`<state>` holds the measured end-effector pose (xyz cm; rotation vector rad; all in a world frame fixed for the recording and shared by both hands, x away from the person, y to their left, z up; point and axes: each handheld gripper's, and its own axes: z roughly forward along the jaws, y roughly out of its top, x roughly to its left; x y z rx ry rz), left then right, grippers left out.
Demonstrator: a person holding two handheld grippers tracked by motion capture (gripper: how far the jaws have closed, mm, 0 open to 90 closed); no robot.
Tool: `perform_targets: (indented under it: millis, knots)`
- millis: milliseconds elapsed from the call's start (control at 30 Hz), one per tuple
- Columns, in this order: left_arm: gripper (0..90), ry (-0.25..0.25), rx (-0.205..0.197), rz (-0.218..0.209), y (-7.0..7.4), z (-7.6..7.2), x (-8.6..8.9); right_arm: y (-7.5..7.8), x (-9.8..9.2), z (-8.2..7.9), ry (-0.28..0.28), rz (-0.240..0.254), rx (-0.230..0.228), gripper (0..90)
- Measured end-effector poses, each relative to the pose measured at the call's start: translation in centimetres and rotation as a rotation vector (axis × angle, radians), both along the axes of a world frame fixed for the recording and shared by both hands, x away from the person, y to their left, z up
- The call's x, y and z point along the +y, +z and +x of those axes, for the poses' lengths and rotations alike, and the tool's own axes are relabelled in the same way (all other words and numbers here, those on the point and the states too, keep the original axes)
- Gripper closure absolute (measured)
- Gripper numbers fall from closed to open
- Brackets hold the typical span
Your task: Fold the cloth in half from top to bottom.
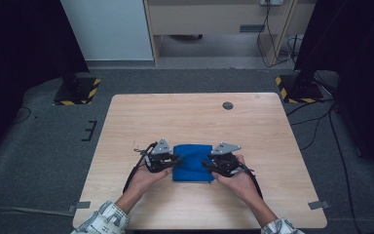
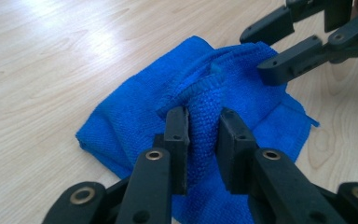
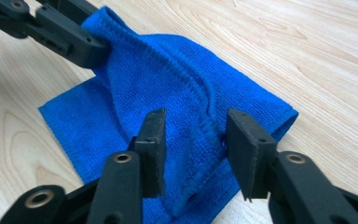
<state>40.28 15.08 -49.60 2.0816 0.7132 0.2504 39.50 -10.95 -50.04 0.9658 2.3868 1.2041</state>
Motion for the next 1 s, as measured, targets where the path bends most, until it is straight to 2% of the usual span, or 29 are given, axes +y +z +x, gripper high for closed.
perform_targets:
  millis: [233,400,467,633,733,833,933,1000]
  knots:
    - [71.4,-0.016,-0.001,0.017,-0.4,-0.9,0.1,1.3,-0.3,-0.5,-0.009,0.039,-0.010,53.4]
    - [67.4,-0.021,-0.002,0.016,-0.5,-1.5,0.3,2.2,-0.6,0.3,-0.050,0.074,-0.025,53.5]
    - [66.5,-0.020,-0.006,0.013,-0.6,-1.7,0.4,2.3,-0.7,0.9,-0.074,0.065,-0.024,53.7]
    - [63.7,-0.032,-0.009,0.007,-0.6,-1.9,0.5,1.7,-0.7,2.8,-0.115,0.036,0.001,53.6]
    - [60.6,-0.033,-0.019,0.005,-0.5,-2.1,0.5,1.0,-0.5,3.3,-0.119,0.022,0.032,53.4]
    - [55.5,-0.035,-0.033,-0.005,-0.3,-2.3,0.7,0.6,-0.2,2.9,-0.098,0.018,0.042,53.6]
    - [53.1,-0.022,-0.032,-0.045,0.1,-2.3,1.0,0.1,0.0,2.1,-0.073,0.013,0.049,53.9]
    - [49.7,-0.016,-0.037,-0.056,0.4,-2.3,1.1,-0.1,0.0,1.6,-0.057,0.004,0.052,53.9]
